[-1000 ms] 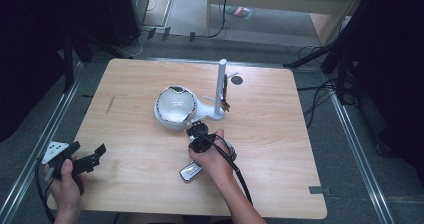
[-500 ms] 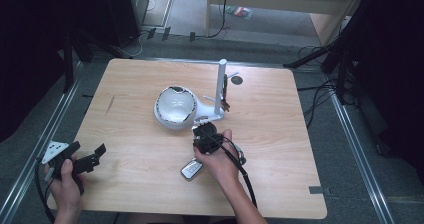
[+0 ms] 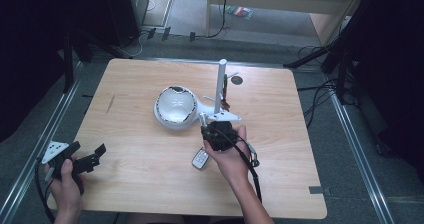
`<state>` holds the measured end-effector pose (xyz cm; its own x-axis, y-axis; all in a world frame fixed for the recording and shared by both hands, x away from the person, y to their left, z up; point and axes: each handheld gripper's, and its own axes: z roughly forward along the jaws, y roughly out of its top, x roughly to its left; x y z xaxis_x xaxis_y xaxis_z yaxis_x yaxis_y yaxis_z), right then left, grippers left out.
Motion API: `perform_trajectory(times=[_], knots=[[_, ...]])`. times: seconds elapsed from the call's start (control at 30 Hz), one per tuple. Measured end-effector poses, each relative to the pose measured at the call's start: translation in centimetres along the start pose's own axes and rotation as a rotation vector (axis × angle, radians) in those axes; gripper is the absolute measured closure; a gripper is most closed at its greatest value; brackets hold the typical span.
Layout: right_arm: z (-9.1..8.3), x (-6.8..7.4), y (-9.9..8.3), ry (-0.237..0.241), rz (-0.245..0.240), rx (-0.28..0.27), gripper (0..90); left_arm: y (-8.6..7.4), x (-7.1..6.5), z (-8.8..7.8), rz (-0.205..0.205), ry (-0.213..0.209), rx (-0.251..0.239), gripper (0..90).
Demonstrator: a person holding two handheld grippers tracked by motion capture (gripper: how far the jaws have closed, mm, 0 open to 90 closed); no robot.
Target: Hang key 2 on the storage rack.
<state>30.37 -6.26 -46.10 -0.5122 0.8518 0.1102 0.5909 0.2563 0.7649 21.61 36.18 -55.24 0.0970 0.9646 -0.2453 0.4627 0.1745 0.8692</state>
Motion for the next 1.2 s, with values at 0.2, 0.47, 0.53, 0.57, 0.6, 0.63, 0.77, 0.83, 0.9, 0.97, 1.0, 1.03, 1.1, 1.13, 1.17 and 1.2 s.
perform_trajectory(times=[0.2,0.47,0.53,0.57,0.6,0.63,0.77,0.83,0.9,0.97,1.0,1.03,1.1,1.13,1.17,1.2], knots=[[-0.8,-1.0,0.4,0.02,0.006,-0.082,77.8,0.0,0.0,0.0,-0.002,0.0,-0.005,0.0],[-1.3,-2.7,0.9,0.046,0.04,-0.148,77.8,0.0,0.0,0.0,0.007,0.001,0.001,0.0],[-1.3,-3.2,1.0,0.058,0.05,-0.16,77.8,0.0,0.0,0.0,0.007,0.0,-0.001,0.0],[-1.3,-3.4,1.1,0.058,0.055,-0.168,77.8,0.0,0.0,0.0,0.007,0.001,-0.001,0.0],[-1.3,-3.6,1.1,0.06,0.059,-0.174,77.8,0.0,0.0,0.0,0.008,0.0,0.0,0.0],[-1.3,-3.8,1.2,0.062,0.066,-0.179,77.8,0.0,0.0,0.0,0.009,0.0,0.001,0.0],[-1.2,-4.7,1.5,0.068,0.087,-0.197,77.8,0.0,0.0,0.0,0.012,-0.001,0.002,0.0],[-1.2,-5.1,1.6,0.074,0.103,-0.202,77.8,0.0,0.0,0.1,0.011,-0.002,0.001,0.0],[-1.3,-5.5,1.8,0.078,0.12,-0.211,77.8,0.0,0.0,0.0,0.009,-0.002,0.001,0.0],[-1.3,-5.9,2.0,0.088,0.136,-0.217,77.8,0.0,0.0,0.1,0.01,-0.002,0.002,0.0],[-1.3,-6.1,2.0,0.099,0.147,-0.215,77.8,0.0,0.0,0.1,0.01,-0.002,0.002,0.0],[-1.3,-6.3,2.1,0.11,0.151,-0.212,77.7,0.0,0.0,0.1,0.009,-0.002,0.002,0.0],[-1.1,-6.5,2.2,0.127,0.16,-0.201,77.7,0.0,0.0,0.1,0.009,-0.002,0.002,0.0],[-1.0,-6.6,2.2,0.133,0.164,-0.199,77.7,0.0,0.0,0.1,0.009,-0.001,0.001,0.0],[-0.9,-6.8,2.2,0.141,0.176,-0.197,77.7,0.0,0.0,0.1,0.009,-0.002,0.001,0.0],[-0.8,-7.0,2.2,0.152,0.184,-0.2,77.7,0.0,0.0,0.1,0.009,-0.001,0.001,0.0]])
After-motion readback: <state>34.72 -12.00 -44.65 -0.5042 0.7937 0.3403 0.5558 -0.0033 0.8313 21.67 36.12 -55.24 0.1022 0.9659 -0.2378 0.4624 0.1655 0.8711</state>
